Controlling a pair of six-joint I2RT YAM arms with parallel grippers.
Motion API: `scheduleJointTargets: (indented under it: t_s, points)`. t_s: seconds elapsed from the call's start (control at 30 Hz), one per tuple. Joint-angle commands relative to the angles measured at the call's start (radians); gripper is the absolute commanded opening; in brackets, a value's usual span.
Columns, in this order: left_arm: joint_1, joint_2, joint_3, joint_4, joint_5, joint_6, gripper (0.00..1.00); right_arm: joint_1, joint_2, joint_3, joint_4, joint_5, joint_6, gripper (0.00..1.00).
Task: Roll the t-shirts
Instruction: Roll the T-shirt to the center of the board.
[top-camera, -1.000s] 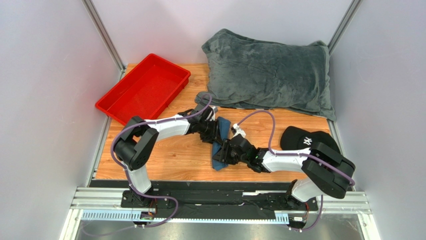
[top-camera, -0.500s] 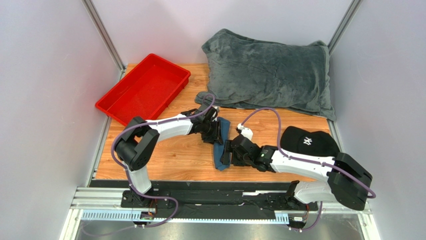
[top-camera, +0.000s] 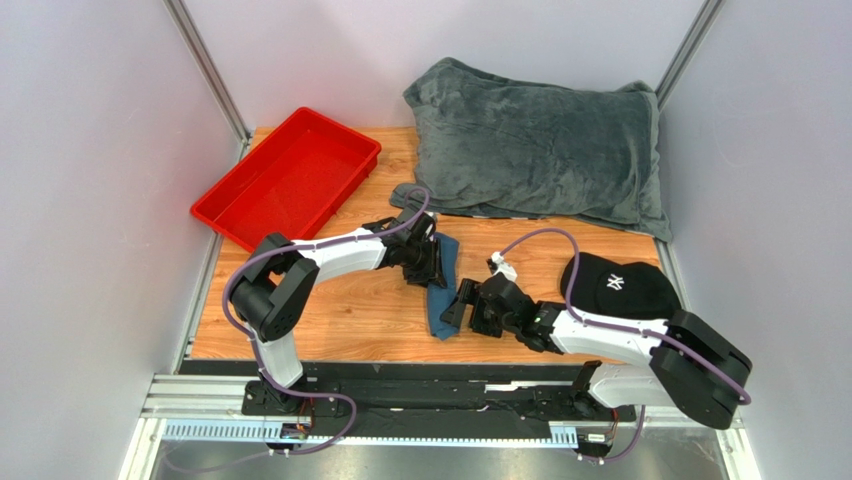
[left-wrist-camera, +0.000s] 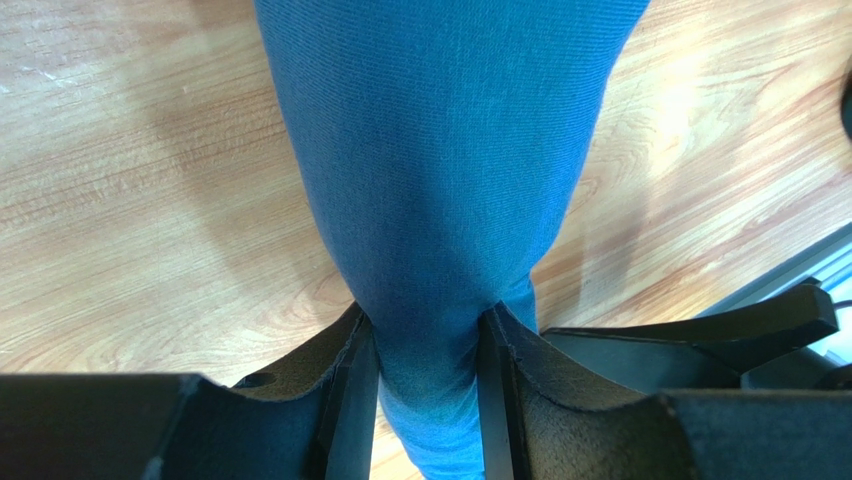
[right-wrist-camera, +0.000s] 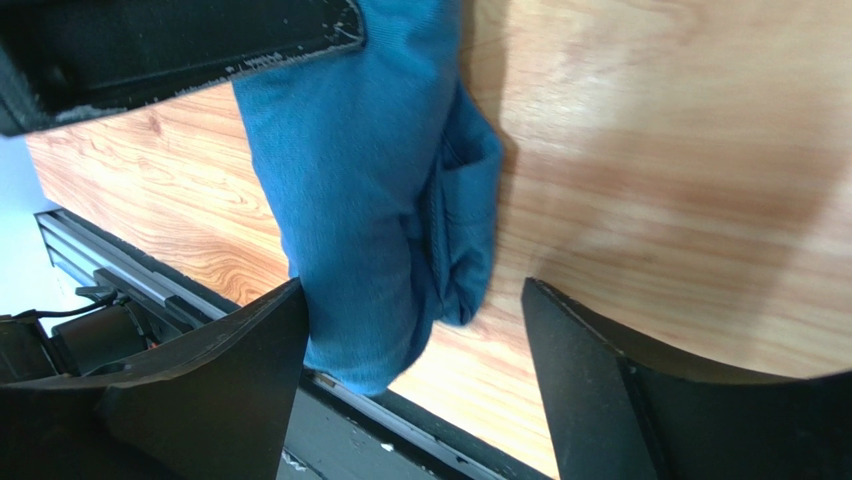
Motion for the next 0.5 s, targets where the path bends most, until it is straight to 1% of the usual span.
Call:
scheduleJointTargets:
  t_s: [0.0,0.07,0.2,0.3,0.33,0.47]
  points:
    - [-0.003,0.051,-0.008,-0.096,-0.084,0.010,0.39,-0.016,-0.085,-0.051,0.012,0.076,0.023,0.84]
    - [-0.004,0.050,-0.006,-0.099,-0.084,0.007,0.39,-0.026,-0.080,-0.071,0.038,0.076,0.034,0.85]
    - [-0.004,0.058,0.000,-0.102,-0.084,0.005,0.39,-0.037,-0.037,-0.102,0.138,0.027,0.060,0.85]
    - [-0.003,0.062,-0.002,-0.105,-0.082,0.005,0.39,-0.034,-0.052,-0.128,0.204,0.004,0.071,0.84]
    - [-0.004,0.062,-0.002,-0.105,-0.082,0.005,0.39,-0.036,-0.089,-0.129,0.207,0.002,0.069,0.84]
    - [-0.003,0.068,0.003,-0.105,-0.081,0.004,0.39,-0.037,-0.158,-0.109,0.123,0.038,0.039,0.86]
